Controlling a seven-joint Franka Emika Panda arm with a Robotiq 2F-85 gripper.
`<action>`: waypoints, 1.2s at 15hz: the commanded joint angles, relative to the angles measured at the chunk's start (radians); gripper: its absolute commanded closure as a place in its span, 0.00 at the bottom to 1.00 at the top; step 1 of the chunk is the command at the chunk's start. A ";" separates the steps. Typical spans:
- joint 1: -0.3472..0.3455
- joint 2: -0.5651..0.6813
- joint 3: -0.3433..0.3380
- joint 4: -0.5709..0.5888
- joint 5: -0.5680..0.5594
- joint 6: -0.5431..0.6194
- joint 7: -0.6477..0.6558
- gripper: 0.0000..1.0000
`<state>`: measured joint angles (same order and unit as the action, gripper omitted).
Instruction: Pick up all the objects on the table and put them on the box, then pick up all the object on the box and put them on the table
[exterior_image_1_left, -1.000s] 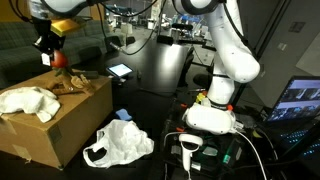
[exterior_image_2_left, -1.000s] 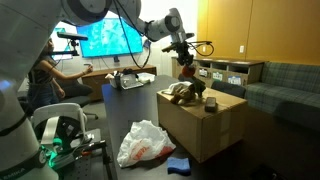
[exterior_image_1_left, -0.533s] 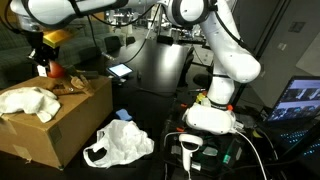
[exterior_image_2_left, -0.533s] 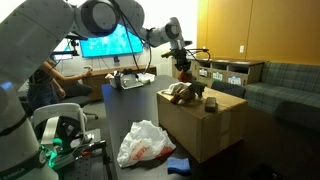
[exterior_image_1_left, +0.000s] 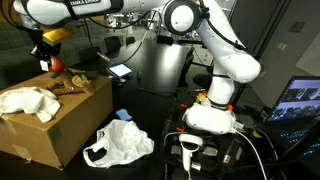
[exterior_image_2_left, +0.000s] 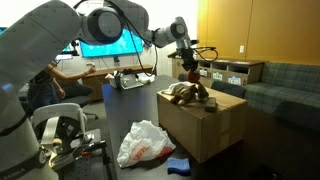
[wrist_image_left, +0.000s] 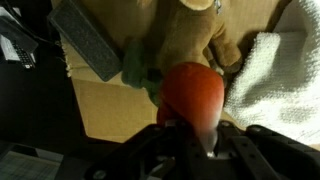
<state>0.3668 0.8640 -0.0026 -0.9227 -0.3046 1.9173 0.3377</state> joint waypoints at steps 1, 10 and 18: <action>-0.019 0.036 -0.010 0.118 0.011 -0.040 0.010 0.95; -0.069 0.154 -0.004 0.245 0.052 -0.086 -0.020 0.95; -0.107 0.122 0.022 0.188 0.069 -0.052 -0.077 0.35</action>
<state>0.2702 1.0104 -0.0017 -0.7411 -0.2503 1.8637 0.3110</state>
